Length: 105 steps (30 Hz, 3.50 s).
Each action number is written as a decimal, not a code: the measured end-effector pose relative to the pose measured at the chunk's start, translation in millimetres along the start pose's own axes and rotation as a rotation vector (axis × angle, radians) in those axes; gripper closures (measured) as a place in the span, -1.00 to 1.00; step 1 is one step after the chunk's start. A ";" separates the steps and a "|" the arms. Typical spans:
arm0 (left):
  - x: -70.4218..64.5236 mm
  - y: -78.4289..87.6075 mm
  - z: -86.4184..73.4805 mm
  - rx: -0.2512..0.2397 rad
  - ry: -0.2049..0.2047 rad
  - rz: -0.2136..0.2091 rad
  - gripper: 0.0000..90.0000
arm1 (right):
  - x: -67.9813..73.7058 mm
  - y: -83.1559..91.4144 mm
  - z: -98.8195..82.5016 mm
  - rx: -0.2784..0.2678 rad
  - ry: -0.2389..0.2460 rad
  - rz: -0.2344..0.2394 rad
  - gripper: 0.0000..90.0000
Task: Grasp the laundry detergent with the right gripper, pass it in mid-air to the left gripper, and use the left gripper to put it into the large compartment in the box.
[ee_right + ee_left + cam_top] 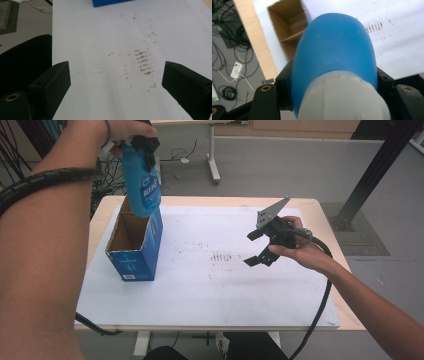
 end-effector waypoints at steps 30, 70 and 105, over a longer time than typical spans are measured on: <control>59.6 -13.5 -10.1 0.028 0.339 0.008 -0.17 | -10.2 37.6 -18.3 0.135 -0.044 -0.084 -0.79; 65.3 -62.7 -31.7 0.049 0.421 -0.021 -0.17 | -5.3 34.2 -14.4 0.164 -0.029 -0.072 -0.78; 34.4 -134.8 -34.8 0.088 0.373 -0.061 -0.17 | -4.6 31.1 -15.9 0.174 -0.025 -0.087 -0.77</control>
Point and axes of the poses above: each handheld gripper's, and its own axes: y roughly backward along the jaws, z roughly out of its top, x roughly to its left, the point moved 7 cm from there along -y, roughly forward along the jaws, and after that the axes turned 12 degrees about z, right-handed, at the moved point
